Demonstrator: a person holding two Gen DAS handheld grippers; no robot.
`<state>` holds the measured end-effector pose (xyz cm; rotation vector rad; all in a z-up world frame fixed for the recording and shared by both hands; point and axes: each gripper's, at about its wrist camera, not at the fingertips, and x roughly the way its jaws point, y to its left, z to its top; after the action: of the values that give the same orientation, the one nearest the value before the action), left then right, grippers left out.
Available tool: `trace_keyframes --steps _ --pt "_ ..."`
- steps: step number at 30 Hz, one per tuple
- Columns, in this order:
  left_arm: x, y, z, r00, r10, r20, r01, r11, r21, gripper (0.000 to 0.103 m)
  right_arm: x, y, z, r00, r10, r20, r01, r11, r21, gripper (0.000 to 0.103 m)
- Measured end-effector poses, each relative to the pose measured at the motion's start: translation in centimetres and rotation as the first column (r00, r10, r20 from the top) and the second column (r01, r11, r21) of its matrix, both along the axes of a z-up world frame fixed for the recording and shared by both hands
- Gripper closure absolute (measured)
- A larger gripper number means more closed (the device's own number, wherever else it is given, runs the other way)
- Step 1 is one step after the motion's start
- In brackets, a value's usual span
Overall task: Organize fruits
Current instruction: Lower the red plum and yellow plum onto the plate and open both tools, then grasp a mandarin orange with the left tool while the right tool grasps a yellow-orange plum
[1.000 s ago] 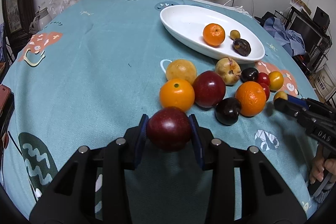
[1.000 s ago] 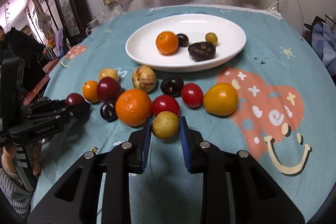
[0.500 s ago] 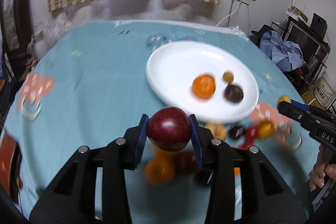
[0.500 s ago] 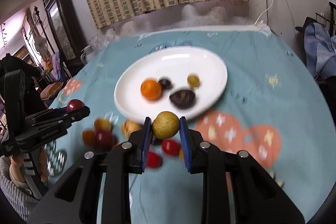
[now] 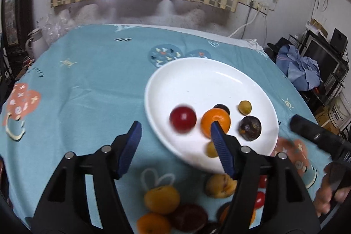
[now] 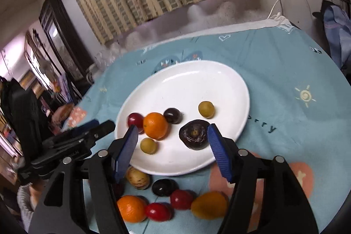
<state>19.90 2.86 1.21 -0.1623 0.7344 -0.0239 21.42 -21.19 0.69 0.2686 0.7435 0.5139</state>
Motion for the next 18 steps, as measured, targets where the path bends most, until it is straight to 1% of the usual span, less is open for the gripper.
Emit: trace_keyframes --steps 1,4,7,9,10,12,13,18 --pt "-0.9 0.5 0.1 1.000 0.015 0.009 -0.015 1.000 -0.003 0.030 -0.9 -0.6 0.3 1.000 -0.009 0.001 0.009 1.000 0.015 0.034" --pt "-3.6 1.4 -0.2 0.998 0.052 0.019 -0.053 0.998 0.016 0.028 -2.7 -1.9 0.4 0.999 -0.043 0.011 0.043 0.998 0.037 0.030" --pt "-6.7 2.4 -1.5 0.995 0.095 0.006 -0.096 0.995 0.038 0.022 -4.9 -2.9 -0.5 0.998 -0.062 -0.007 0.063 0.997 0.048 0.030" --pt "-8.2 2.9 -2.3 0.994 0.106 -0.013 -0.106 0.994 0.038 0.022 -6.5 -3.6 -1.5 0.997 -0.071 -0.023 0.072 0.996 0.061 0.028" --pt "-8.7 3.0 -2.6 0.994 0.108 -0.021 -0.108 0.994 0.036 0.022 -7.0 -3.9 -2.0 0.996 -0.080 -0.033 0.082 0.995 0.061 0.023" --pt "-9.6 3.2 -3.0 0.993 0.115 -0.032 -0.114 0.993 0.041 0.021 -7.5 -4.3 -2.5 0.994 -0.095 -0.052 0.098 0.994 0.056 0.018" --pt "-9.9 3.3 -3.1 0.993 0.117 -0.031 -0.116 0.992 0.043 0.019 -7.5 -4.4 -2.5 0.994 -0.094 -0.051 0.097 0.993 0.063 0.018" --pt "-9.9 2.4 -3.9 0.995 0.083 -0.054 -0.079 0.994 0.070 0.019 -7.3 -4.4 -2.1 0.995 -0.088 -0.043 0.091 0.994 0.065 0.018"
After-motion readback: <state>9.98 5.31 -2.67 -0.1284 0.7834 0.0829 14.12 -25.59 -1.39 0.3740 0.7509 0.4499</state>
